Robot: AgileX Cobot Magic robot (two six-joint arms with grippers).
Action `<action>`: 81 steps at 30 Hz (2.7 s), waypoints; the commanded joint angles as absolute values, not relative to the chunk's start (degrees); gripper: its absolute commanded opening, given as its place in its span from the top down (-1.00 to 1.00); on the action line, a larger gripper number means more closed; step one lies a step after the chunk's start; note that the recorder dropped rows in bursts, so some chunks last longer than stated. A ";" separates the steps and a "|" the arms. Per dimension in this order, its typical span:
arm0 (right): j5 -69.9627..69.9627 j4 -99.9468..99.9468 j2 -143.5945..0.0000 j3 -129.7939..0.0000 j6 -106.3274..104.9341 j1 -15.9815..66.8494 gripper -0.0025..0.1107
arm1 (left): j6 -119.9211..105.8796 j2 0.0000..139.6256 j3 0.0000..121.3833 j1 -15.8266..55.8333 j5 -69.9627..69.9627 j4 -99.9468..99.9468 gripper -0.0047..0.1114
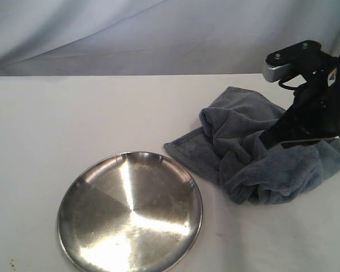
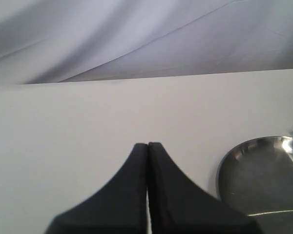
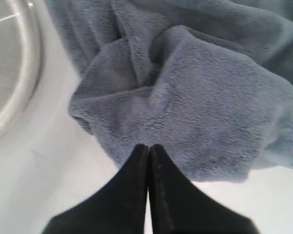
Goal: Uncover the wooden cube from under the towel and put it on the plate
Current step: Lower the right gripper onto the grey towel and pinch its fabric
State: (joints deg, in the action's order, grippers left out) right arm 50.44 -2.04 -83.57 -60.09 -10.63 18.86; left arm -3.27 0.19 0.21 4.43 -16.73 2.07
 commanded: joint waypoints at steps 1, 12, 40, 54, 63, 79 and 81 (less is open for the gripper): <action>50.63 -12.12 -83.57 -59.80 -19.38 18.78 0.96 | -3.45 0.00 0.00 4.61 -16.25 2.44 0.92; 39.08 -12.23 -83.57 -59.80 -23.11 18.78 0.96 | -3.45 0.00 0.00 4.61 -16.25 2.44 0.92; 46.11 -5.14 -83.57 -59.80 -16.39 18.78 0.96 | -3.45 0.00 0.00 4.61 -16.25 2.44 0.92; 32.47 3.04 -83.57 -59.80 -16.39 18.78 0.96 | -3.45 0.00 0.00 4.61 -16.25 2.44 0.92; 43.38 14.86 -83.57 -59.80 -7.66 18.78 0.96 | -3.45 0.00 0.00 4.61 -16.25 2.44 0.92; 42.40 3.70 -92.28 -60.97 -6.11 18.93 0.96 | -3.45 0.00 0.00 4.61 -16.25 2.44 0.92; 41.08 3.42 -92.28 -60.97 -6.11 18.93 0.92 | -3.45 0.00 0.00 4.61 -16.25 2.44 0.92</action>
State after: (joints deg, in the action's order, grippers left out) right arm 43.54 4.47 -92.60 -60.60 -6.07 18.86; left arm -3.27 0.19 0.21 4.43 -16.73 2.07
